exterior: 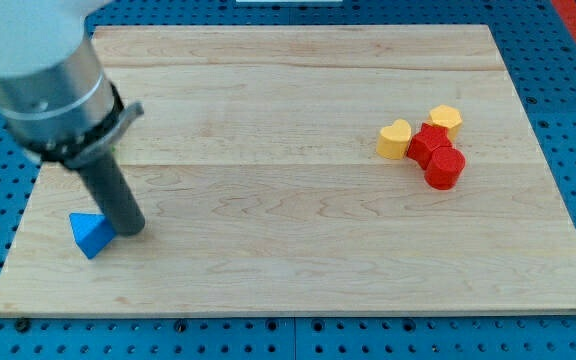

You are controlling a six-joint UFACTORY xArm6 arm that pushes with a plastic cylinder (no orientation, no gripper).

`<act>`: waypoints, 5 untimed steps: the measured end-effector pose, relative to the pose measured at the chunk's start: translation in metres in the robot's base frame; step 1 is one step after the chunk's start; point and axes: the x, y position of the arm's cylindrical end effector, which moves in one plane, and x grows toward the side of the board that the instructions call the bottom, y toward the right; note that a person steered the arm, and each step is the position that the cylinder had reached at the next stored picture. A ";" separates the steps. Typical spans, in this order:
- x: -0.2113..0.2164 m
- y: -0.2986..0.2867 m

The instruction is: Make a group of green blocks and blue blocks at the center left of the board

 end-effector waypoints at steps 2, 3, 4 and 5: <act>0.101 -0.002; 0.049 -0.034; -0.023 -0.031; -0.068 -0.048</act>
